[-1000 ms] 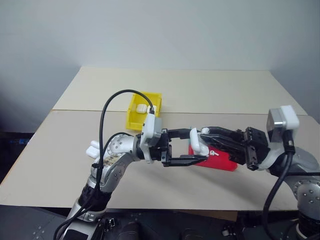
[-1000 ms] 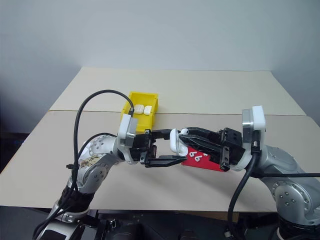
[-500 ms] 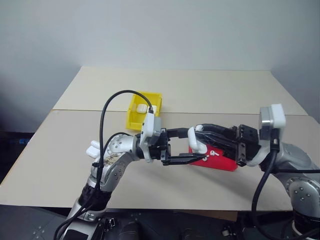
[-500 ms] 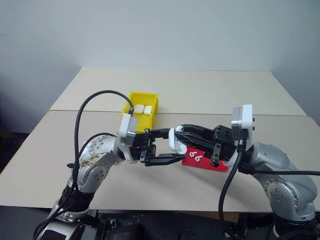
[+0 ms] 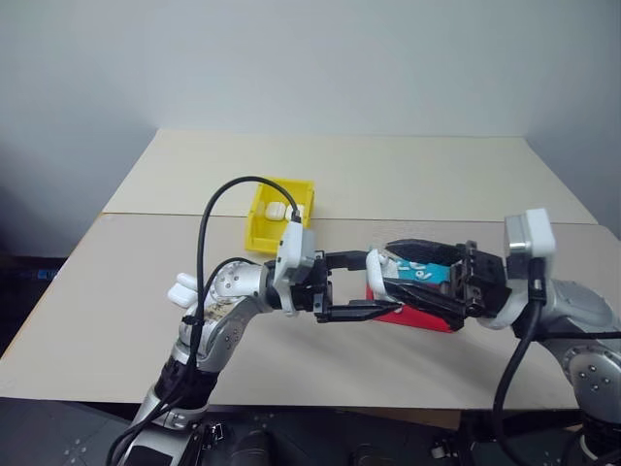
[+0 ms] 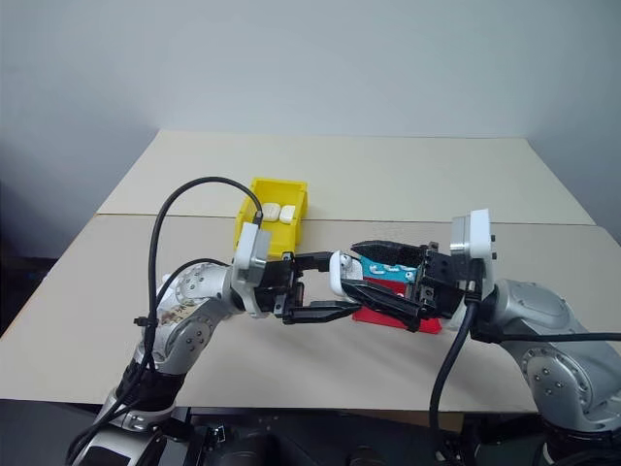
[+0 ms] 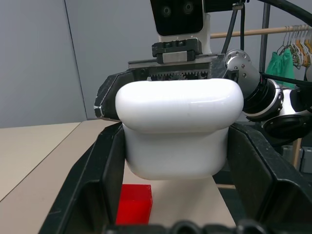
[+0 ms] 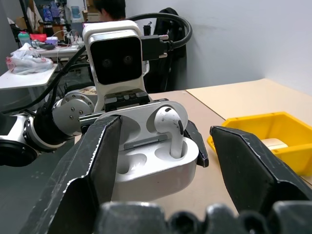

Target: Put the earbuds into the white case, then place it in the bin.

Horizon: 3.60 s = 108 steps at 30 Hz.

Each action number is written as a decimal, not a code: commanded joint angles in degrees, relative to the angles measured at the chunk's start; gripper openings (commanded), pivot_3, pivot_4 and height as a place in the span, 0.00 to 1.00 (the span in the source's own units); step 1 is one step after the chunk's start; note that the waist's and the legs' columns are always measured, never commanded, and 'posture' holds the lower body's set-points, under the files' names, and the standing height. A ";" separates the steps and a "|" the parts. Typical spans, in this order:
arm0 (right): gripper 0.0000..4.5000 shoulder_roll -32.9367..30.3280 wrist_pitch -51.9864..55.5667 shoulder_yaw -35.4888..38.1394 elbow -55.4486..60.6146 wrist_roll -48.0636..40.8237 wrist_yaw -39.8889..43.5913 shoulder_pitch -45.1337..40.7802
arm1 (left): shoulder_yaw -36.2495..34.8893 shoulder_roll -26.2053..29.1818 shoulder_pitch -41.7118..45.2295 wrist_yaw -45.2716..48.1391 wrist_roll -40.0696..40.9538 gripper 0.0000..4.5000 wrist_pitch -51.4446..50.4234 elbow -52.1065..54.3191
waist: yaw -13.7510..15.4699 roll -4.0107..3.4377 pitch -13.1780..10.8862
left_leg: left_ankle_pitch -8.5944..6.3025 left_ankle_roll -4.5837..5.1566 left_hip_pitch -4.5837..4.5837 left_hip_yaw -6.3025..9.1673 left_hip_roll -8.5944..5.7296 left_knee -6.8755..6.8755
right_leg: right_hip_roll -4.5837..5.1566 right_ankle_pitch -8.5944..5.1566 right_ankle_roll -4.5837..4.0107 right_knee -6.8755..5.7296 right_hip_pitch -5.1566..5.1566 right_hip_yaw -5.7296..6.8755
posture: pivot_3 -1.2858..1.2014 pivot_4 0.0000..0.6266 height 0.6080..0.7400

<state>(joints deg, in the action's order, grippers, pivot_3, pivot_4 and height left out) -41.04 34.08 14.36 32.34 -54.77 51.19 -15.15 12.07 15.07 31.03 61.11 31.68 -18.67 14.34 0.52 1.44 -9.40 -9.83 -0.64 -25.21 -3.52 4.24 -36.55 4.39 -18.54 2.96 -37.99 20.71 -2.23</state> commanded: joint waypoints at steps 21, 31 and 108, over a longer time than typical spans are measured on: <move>0.79 -2.41 -0.15 2.45 -1.84 -1.89 -0.33 -2.13 | -1.53 3.78 2.50 2.60 -0.47 0.62 2.66 -0.02 | 0.03 0.00 0.00 | 0.00 0.00 0.00 0.00 0.00 0.00 | 0.00 0.00 0.00 0.00 0.00 0.00 | 0.52 0.24 1.00; 0.27 -5.64 1.65 3.65 0.97 -7.15 0.34 -4.79 | -2.42 2.27 2.71 1.34 0.36 0.62 1.91 -0.19 | 0.03 0.00 0.00 | 0.00 0.01 0.00 0.00 0.00 0.01 | 0.00 0.00 0.00 0.01 0.00 0.00 | 0.52 0.24 1.00; 0.01 -6.60 4.07 1.62 4.71 -6.12 -8.84 -3.13 | -2.71 3.10 2.68 1.32 0.15 0.62 2.32 0.63 | 0.01 0.00 0.00 | -0.01 0.01 -0.01 0.00 0.00 0.01 | 0.00 0.00 0.00 0.01 0.00 0.00 | 0.52 0.24 1.00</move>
<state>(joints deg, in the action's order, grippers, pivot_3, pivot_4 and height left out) -46.88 38.59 14.05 36.28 -59.78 42.00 -18.04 9.98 18.22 32.80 62.47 31.12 -17.37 12.77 0.52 1.44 -9.40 -9.83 -0.62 -25.22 -3.52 4.25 -36.54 4.39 -18.54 2.96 -37.98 20.72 -2.23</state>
